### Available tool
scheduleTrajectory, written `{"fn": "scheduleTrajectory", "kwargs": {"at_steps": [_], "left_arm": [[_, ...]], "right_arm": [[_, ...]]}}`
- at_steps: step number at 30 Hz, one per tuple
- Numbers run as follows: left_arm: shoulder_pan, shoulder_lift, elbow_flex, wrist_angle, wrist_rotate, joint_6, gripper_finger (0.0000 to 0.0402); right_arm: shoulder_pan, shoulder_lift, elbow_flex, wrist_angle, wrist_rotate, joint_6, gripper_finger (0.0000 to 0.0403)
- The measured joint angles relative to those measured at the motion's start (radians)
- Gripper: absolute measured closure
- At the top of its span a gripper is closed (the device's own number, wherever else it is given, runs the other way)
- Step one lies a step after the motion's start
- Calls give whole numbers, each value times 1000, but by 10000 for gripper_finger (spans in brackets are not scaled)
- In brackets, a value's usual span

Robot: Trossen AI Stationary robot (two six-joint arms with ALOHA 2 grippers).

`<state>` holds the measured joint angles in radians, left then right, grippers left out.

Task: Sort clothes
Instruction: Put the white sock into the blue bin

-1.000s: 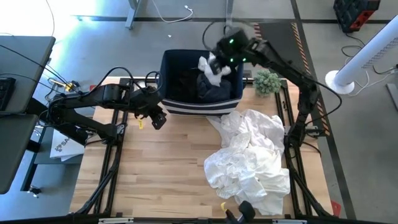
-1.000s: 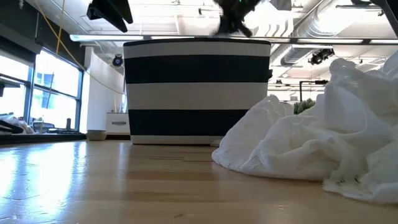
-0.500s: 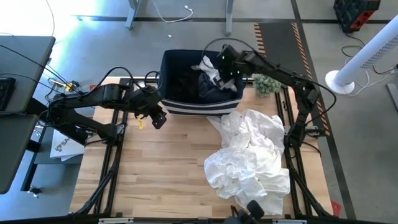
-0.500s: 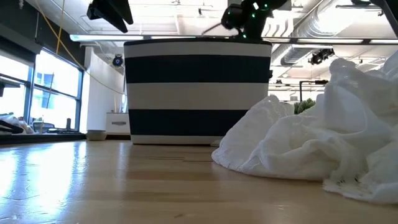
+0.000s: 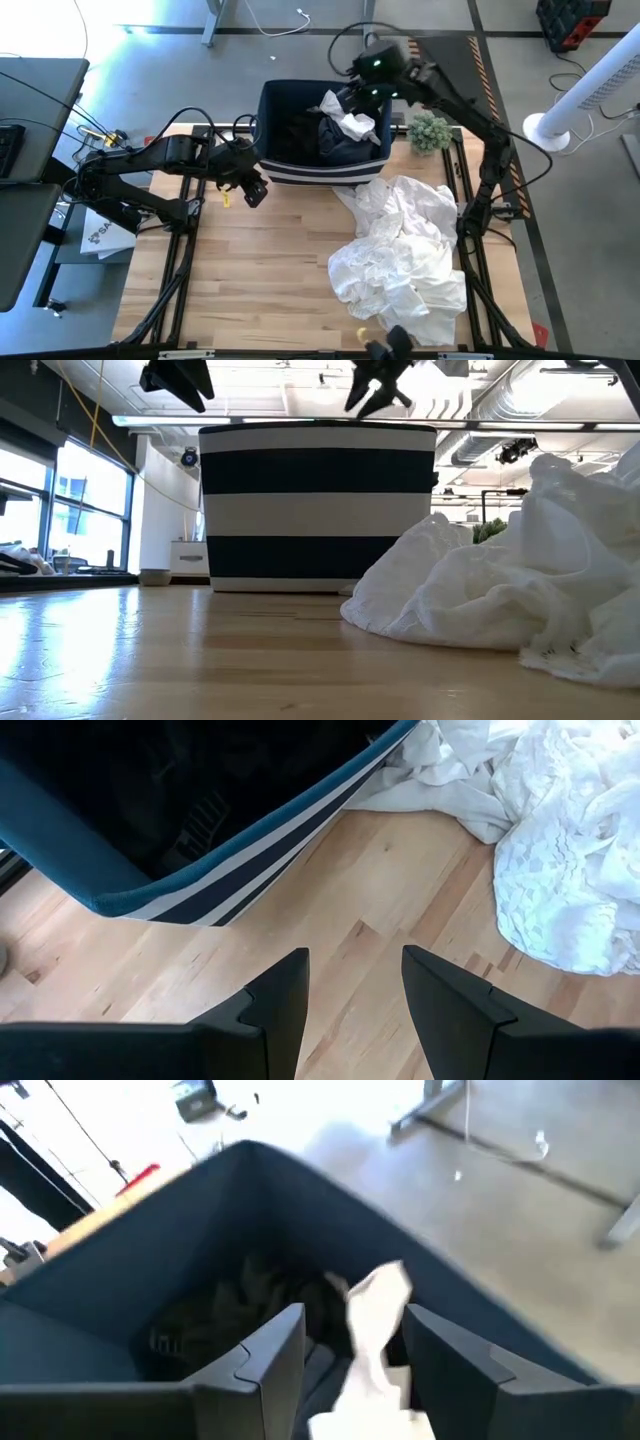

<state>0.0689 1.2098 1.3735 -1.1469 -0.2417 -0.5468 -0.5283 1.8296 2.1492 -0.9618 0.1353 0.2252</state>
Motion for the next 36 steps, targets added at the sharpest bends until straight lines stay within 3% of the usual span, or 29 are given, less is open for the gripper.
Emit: {"fn": "scheduleTrajectory", "kwargs": {"at_steps": [5, 10, 14, 20, 24, 29, 31, 36], "left_arm": [[0, 0, 0, 0, -7, 0, 243], [0, 0, 0, 0, -6, 0, 243], [0, 0, 0, 0, -7, 0, 243], [0, 0, 0, 0, -6, 0, 243], [0, 0, 0, -2, -4, -2, 243], [0, 0, 0, -10, 2, -27, 243], [0, 0, 0, -11, 3, -35, 243], [0, 0, 0, -10, 1, -37, 243]], "right_arm": [[8, 68, -197, 67, -13, 111, 236], [6, 177, -422, 84, -158, 174, 235], [-7, 208, -487, 76, -270, 226, 235], [-8, 210, -360, 3, -222, 159, 235], [-6, 193, -130, -83, -132, 73, 235], [47, 188, 190, -341, -109, 11, 235], [106, 118, 176, -348, -115, -25, 235], [273, -161, -90, -366, -184, -98, 235]]}}
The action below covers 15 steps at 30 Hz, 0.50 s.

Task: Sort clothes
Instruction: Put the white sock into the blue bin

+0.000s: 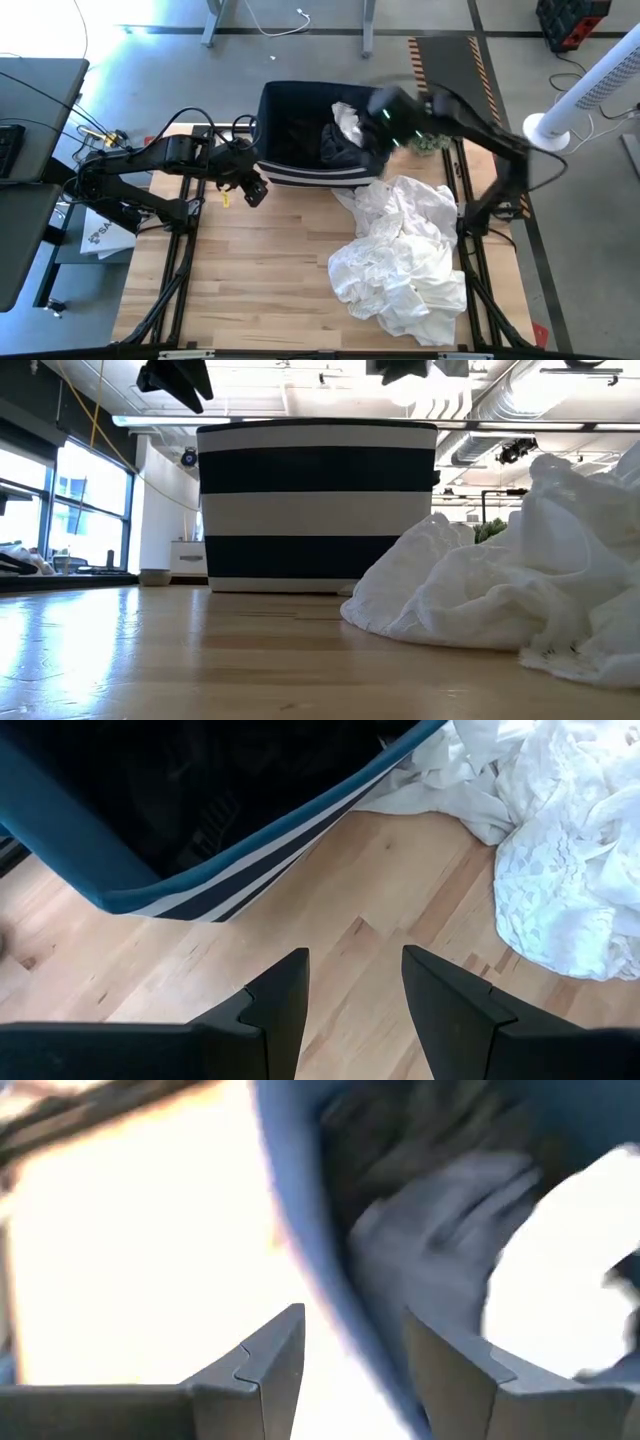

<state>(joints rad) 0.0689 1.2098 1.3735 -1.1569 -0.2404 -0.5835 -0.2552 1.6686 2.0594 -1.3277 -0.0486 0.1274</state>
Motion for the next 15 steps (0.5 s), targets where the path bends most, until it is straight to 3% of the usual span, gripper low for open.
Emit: {"fn": "scheduleTrajectory", "kwargs": {"at_steps": [4, 10, 15], "left_arm": [[0, 0, 0, 3, -4, 1, 243], [0, 0, 0, 6, -5, 9, 243], [0, 0, 0, 7, -5, 11, 243]], "right_arm": [[102, -220, -293, 33, -31, 204, 235], [145, -491, -743, 101, 81, 528, 235], [108, -597, -1057, 288, 102, 488, 235]]}}
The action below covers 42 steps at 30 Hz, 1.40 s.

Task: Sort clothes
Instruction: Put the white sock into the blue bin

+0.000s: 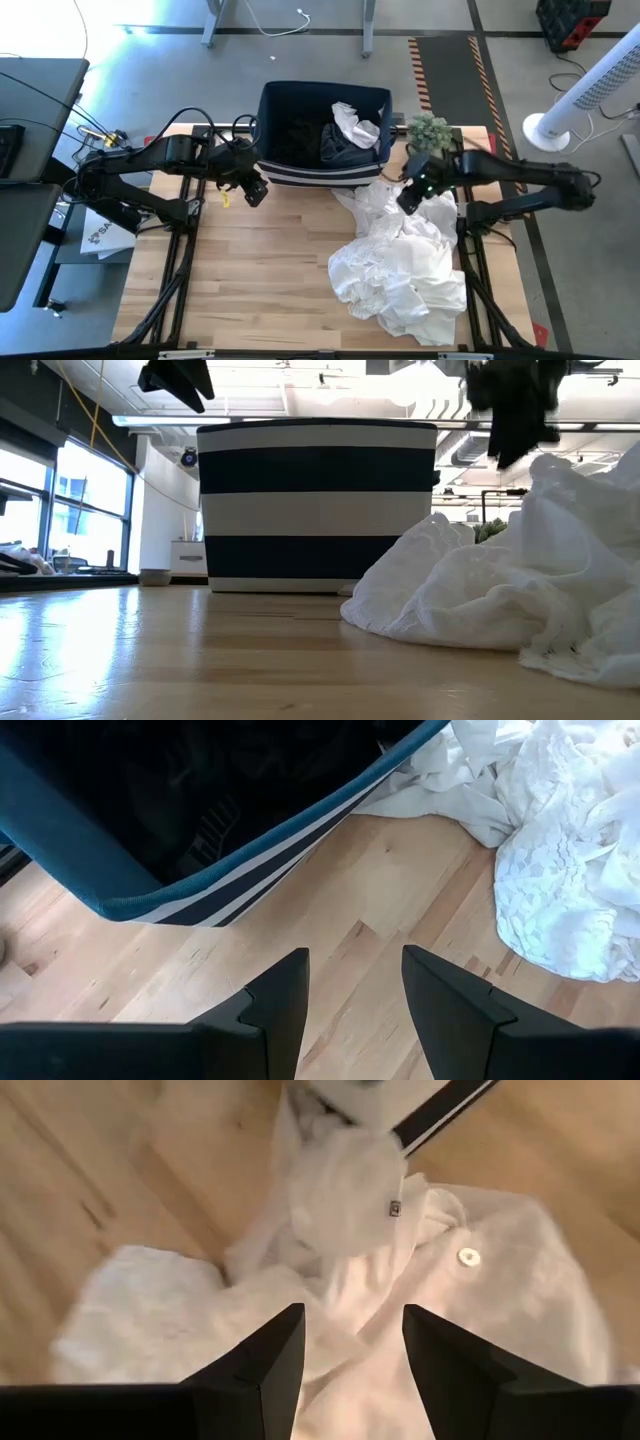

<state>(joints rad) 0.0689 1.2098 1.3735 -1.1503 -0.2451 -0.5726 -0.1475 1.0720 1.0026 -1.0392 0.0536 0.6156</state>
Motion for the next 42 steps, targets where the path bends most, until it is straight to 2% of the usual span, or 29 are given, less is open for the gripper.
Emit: {"fn": "scheduleTrajectory", "kwargs": {"at_steps": [4, 8, 13, 17, 20, 24, 25, 29, 32, 34, 36, 39, 42], "left_arm": [[0, 0, 0, 0, 4, 0, 243], [0, 0, 0, 0, 9, -6, 243], [0, 0, 0, 1, 10, -44, 243], [0, 0, 0, 17, 12, -67, 243], [0, 0, 0, 63, 13, -70, 243], [-1, 0, 0, 142, 4, -48, 243], [0, 0, 0, 166, 2, -35, 243], [0, 0, 0, 255, 0, 17, 243], [0, 0, 0, 291, 0, 37, 243], [0, 0, 0, 287, 0, 43, 243], [0, 0, 0, 280, 0, 43, 243], [0, 0, 0, 276, 11, 43, 243], [0, 1, 0, 275, 26, 43, 243]], "right_arm": [[-46, -2, -194, 260, -62, -99, 235], [-92, 34, -330, 458, -79, -67, 235], [-131, 76, -405, 589, -71, 4, 235], [-134, 116, -421, 788, -188, -82, 239], [-133, 145, -420, 873, -280, -73, 271], [-131, 161, -402, 856, -325, 46, 375], [-126, 160, -395, 855, -327, 63, 388], [-94, 152, -331, 815, -320, 59, 395], [-55, 152, -254, 744, -309, -57, 400], [-25, 152, -209, 691, -266, -143, 396], [4, 152, -177, 624, -199, -212, 396], [37, 160, -153, 511, -41, -265, 389], [45, 174, -166, 477, 59, -250, 359]]}}
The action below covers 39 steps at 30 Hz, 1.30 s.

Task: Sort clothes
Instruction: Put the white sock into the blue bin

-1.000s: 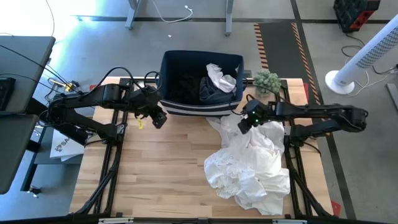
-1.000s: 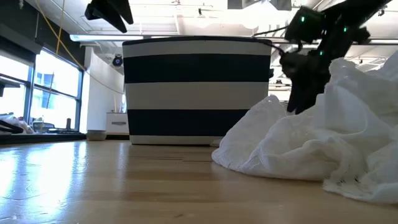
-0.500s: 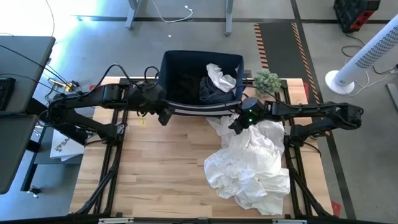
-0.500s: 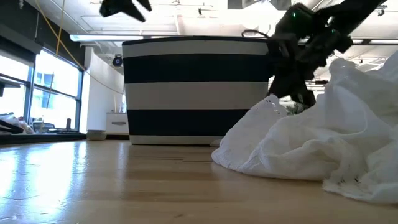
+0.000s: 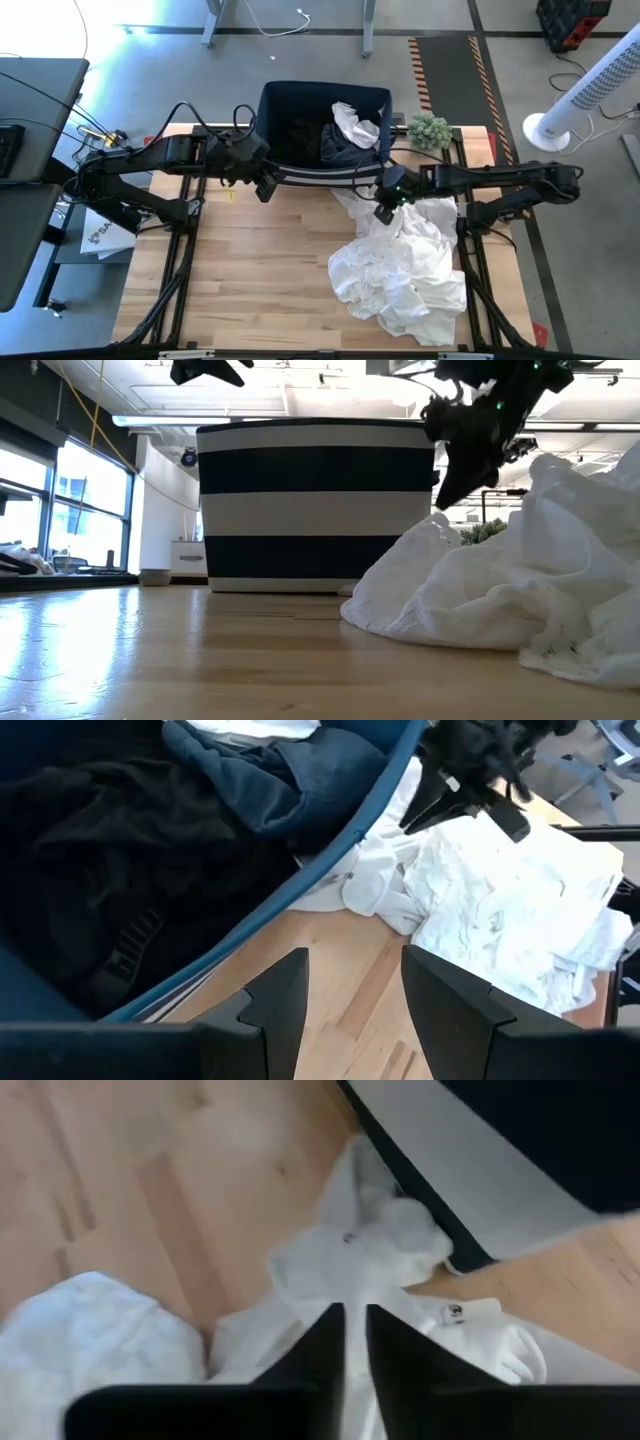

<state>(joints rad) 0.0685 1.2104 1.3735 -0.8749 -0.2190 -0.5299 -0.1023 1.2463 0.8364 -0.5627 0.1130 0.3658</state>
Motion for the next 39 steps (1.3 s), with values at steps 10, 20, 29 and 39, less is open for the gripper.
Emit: {"fn": "scheduleTrajectory", "kwargs": {"at_steps": [10, 20, 29, 39], "left_arm": [[0, 0, 0, -4, 0, -13, 243], [0, 0, 0, -3, 0, -20, 243], [0, 0, 0, 12, 0, -18, 243], [0, 4, 0, 294, 57, 201, 242]], "right_arm": [[-29, 149, -101, 134, 11, 182, 186], [-26, 259, -97, 291, -77, 205, 385], [5, 69, 54, 268, -212, 169, 397], [-2, 8, 434, 274, -102, -24, 400]]}}
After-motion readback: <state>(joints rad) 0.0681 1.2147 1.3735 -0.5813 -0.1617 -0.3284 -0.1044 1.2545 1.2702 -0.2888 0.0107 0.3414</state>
